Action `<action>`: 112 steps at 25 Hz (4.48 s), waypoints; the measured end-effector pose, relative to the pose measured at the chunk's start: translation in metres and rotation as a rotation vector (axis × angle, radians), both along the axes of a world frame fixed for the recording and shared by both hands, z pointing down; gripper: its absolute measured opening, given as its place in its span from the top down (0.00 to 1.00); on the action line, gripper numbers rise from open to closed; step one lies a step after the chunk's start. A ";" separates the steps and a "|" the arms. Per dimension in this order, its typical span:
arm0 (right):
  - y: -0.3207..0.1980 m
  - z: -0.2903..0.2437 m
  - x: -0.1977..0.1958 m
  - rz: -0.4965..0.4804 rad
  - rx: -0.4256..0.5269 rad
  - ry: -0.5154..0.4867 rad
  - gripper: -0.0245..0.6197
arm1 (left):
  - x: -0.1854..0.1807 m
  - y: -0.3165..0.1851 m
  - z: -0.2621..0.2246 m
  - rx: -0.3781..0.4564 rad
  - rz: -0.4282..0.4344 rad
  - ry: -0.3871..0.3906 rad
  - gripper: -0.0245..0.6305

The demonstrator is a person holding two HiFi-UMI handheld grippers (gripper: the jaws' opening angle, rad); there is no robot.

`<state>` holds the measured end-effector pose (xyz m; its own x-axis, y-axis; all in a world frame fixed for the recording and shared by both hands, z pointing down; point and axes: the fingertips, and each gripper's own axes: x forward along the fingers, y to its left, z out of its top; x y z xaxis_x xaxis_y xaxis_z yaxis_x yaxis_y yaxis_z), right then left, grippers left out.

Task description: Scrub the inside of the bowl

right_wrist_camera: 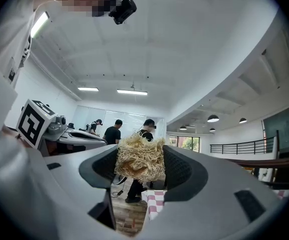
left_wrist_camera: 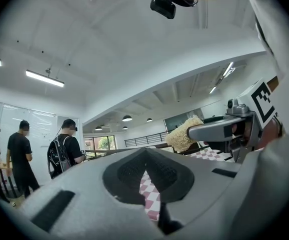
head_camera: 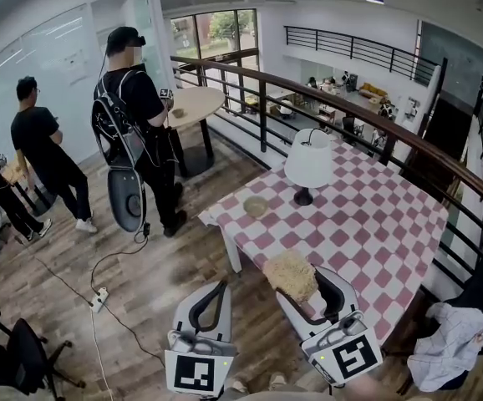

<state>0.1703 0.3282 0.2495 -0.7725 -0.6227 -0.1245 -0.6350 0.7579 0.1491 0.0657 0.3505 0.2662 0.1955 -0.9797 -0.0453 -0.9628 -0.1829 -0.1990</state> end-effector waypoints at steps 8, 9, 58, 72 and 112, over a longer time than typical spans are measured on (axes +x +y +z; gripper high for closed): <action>-0.007 0.003 0.014 -0.016 0.024 -0.010 0.57 | 0.022 -0.011 0.000 0.014 -0.033 0.024 0.94; -0.008 0.004 0.017 -0.024 0.025 -0.009 0.57 | 0.025 -0.012 0.000 0.014 -0.038 0.022 0.94; -0.277 0.032 -0.115 0.159 -0.038 0.061 0.57 | -0.113 -0.289 0.028 -0.042 0.186 0.002 0.94; -0.379 0.020 -0.188 0.299 -0.050 0.092 0.57 | -0.176 -0.403 0.019 -0.037 0.361 -0.023 0.94; -0.523 0.201 -0.175 0.266 -0.361 0.265 0.57 | -0.148 -0.536 0.238 -0.595 0.381 -0.064 0.83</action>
<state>-0.0048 -0.1943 0.4504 -0.5577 -0.7687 0.3132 -0.7884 0.6086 0.0899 -0.0828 -0.1860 0.5045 0.5143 -0.6974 0.4992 -0.7998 -0.6000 -0.0142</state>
